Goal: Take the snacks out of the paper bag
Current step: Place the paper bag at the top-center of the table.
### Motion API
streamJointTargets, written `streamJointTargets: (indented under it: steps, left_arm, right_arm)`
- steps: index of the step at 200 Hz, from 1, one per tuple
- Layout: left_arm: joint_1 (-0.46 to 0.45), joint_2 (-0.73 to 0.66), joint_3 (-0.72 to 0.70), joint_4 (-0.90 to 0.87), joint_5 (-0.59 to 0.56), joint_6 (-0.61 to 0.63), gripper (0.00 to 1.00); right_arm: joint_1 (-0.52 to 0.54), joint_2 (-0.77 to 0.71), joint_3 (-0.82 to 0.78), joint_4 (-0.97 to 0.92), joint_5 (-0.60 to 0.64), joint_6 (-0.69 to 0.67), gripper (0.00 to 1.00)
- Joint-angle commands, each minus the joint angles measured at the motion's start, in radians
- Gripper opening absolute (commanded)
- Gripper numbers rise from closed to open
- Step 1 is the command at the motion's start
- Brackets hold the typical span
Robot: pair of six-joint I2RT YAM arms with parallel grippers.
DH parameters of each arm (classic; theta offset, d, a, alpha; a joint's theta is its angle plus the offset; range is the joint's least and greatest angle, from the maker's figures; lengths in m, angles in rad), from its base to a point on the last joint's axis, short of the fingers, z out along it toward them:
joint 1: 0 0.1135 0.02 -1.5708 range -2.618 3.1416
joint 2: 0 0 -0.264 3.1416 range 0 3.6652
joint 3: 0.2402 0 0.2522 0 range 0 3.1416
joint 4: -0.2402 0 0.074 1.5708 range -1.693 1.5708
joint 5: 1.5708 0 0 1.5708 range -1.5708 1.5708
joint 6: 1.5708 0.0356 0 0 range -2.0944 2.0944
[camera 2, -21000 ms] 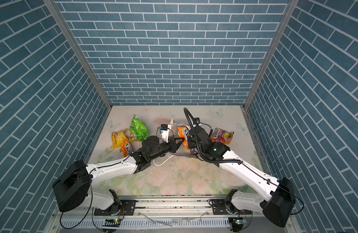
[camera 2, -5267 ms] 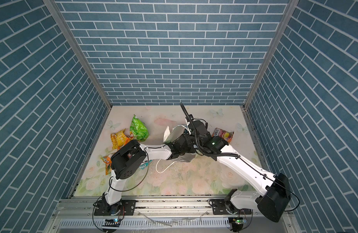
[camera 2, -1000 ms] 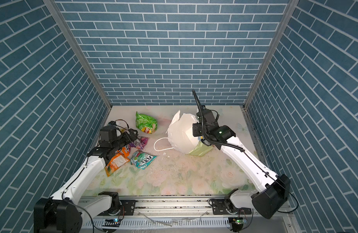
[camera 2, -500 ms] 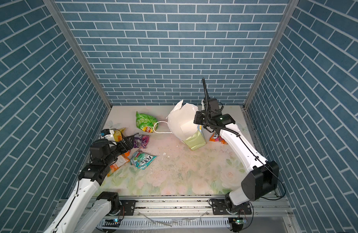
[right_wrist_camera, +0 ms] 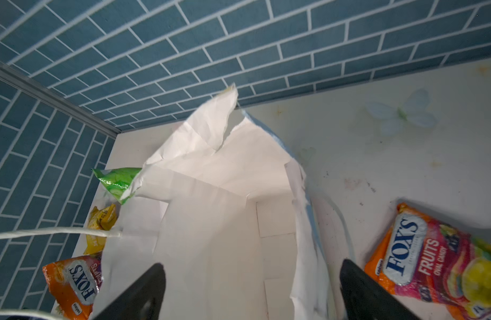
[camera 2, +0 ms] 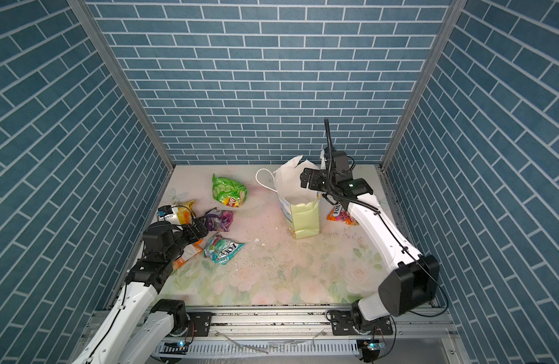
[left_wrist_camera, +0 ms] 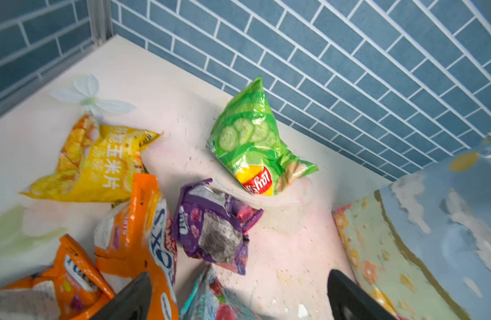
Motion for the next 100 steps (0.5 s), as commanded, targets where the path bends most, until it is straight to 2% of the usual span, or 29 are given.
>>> streamJointTargets:
  steps: [1,27,57,86,100]
  left_arm:
    - [-0.004,0.043,-0.045,0.111,-0.172,0.101,1.00]
    - [-0.004,0.114,-0.060,0.183,-0.281,0.189,1.00]
    - [-0.002,0.187,-0.106,0.333,-0.330,0.284,1.00]
    - [0.008,0.226,-0.112,0.392,-0.380,0.329,1.00]
    - [0.011,0.243,-0.164,0.496,-0.361,0.379,1.00]
  right_arm:
    - [0.000,-0.156,-0.097,0.146,0.186,-0.119,0.99]
    - [-0.001,-0.300,-0.292,0.302,0.336,-0.190,0.99]
    - [-0.002,-0.452,-0.563,0.522,0.490,-0.231,0.99]
    - [-0.014,-0.543,-0.824,0.731,0.678,-0.313,0.98]
    - [-0.024,-0.583,-0.943,0.808,0.748,-0.316,0.97]
